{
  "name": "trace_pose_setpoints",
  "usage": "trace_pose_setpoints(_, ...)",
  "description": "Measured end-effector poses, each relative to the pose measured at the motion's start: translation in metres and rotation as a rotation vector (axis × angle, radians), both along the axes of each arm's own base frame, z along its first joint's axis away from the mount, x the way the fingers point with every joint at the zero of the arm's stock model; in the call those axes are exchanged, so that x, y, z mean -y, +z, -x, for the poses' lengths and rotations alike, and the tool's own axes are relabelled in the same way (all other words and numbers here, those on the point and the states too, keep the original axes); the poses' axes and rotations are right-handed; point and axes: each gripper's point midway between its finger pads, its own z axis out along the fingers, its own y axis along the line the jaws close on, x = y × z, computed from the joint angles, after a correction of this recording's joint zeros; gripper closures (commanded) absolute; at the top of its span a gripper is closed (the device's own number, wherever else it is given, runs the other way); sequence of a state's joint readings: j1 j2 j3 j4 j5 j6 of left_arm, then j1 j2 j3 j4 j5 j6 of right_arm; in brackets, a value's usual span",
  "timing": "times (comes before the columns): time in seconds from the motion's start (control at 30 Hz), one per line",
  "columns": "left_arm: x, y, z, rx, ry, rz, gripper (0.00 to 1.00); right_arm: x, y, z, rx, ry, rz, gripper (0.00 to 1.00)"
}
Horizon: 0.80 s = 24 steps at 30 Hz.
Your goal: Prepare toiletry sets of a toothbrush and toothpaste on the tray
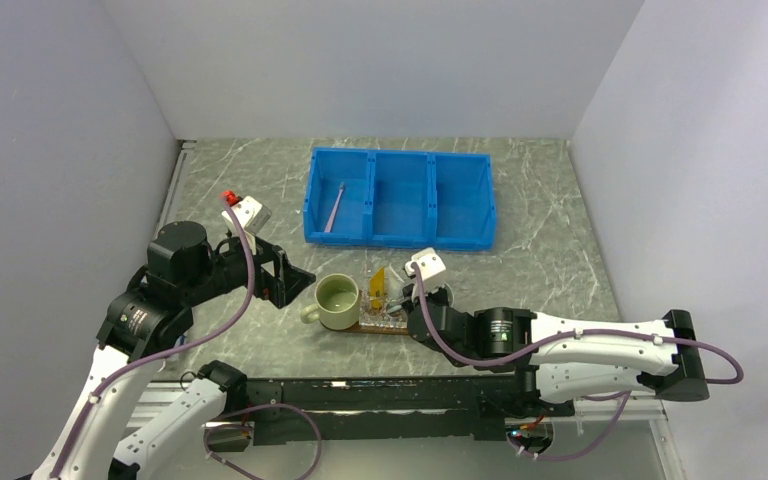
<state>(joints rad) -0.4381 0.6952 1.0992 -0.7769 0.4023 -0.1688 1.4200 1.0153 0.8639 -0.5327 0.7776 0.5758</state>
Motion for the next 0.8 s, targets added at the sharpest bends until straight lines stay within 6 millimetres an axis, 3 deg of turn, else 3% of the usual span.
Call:
trace_pose_setpoints(0.7, -0.0007, -0.0021, 0.001, -0.007, 0.0, -0.006, 0.01, 0.0026, -0.0048, 0.0003, 0.035, -0.075, -0.05, 1.0)
trace_pose_setpoints(0.8, -0.0007, -0.0021, 0.001, -0.007, 0.0, -0.006, 0.01, 0.0031, -0.0054, 0.0011, 0.04, -0.083, -0.055, 0.95)
